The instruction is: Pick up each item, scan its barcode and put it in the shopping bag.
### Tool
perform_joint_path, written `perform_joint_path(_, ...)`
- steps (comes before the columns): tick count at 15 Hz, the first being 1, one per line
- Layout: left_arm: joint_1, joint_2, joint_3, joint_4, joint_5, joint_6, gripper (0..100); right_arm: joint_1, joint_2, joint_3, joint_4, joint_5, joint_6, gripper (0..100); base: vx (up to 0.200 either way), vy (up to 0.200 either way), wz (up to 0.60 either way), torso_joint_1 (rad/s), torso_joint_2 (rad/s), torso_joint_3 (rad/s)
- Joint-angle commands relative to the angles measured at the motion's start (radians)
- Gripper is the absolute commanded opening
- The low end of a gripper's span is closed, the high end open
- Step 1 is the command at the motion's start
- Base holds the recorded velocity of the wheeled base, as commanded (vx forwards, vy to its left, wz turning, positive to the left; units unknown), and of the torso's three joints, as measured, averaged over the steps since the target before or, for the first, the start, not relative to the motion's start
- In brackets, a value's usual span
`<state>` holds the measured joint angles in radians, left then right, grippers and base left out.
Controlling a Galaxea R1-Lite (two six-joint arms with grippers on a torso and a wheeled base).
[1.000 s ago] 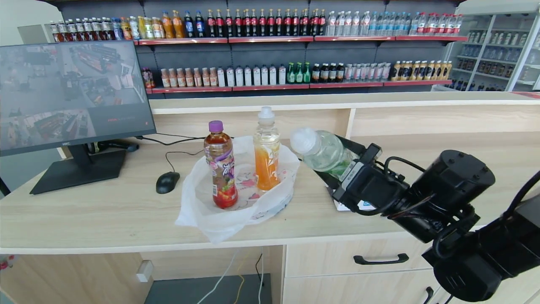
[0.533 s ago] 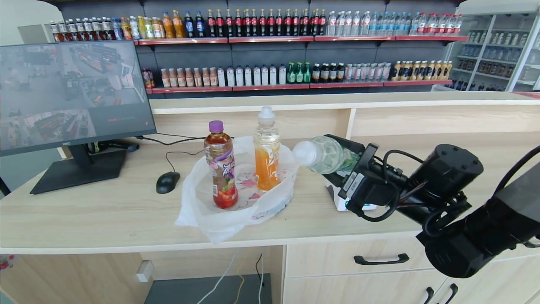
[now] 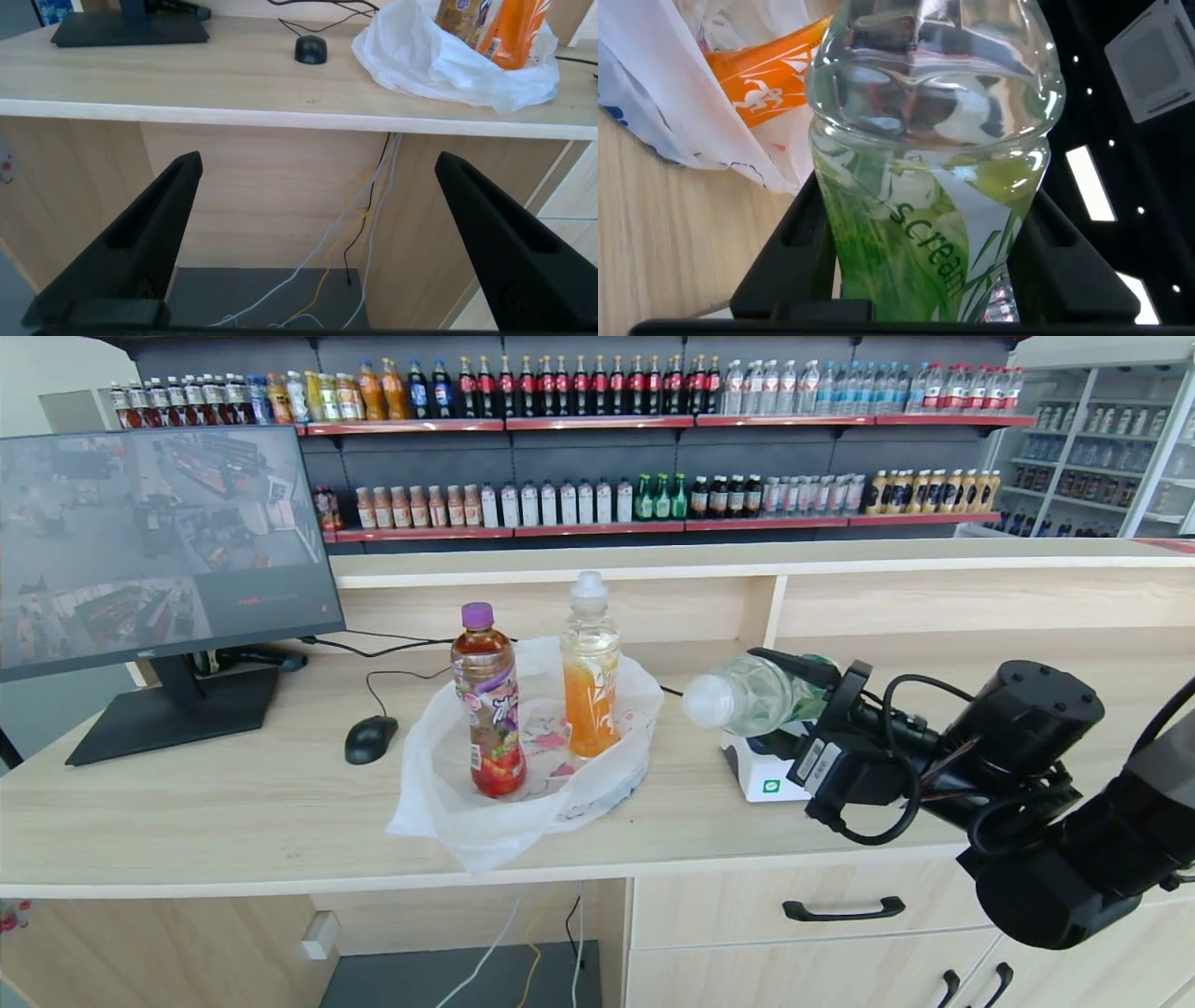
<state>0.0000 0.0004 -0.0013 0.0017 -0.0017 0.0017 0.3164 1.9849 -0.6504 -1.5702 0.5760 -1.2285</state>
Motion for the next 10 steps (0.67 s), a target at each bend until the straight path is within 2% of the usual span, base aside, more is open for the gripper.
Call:
perform_joint_path(1, 0.000, 0.000, 0.000, 0.000, 0.000, 0.000, 100, 0.001, -0.006, -0.002, -0.001, 0.001, -0.006, 0, 0.000, 0.000, 0.00, 0.000, 0.00, 0.000)
perform_joint_path(10, 0.000, 0.000, 0.000, 0.000, 0.000, 0.000, 100, 0.009, 0.012, -0.017, -0.001, 0.001, -0.011, 0, 0.000, 0.000, 0.00, 0.000, 0.00, 0.000)
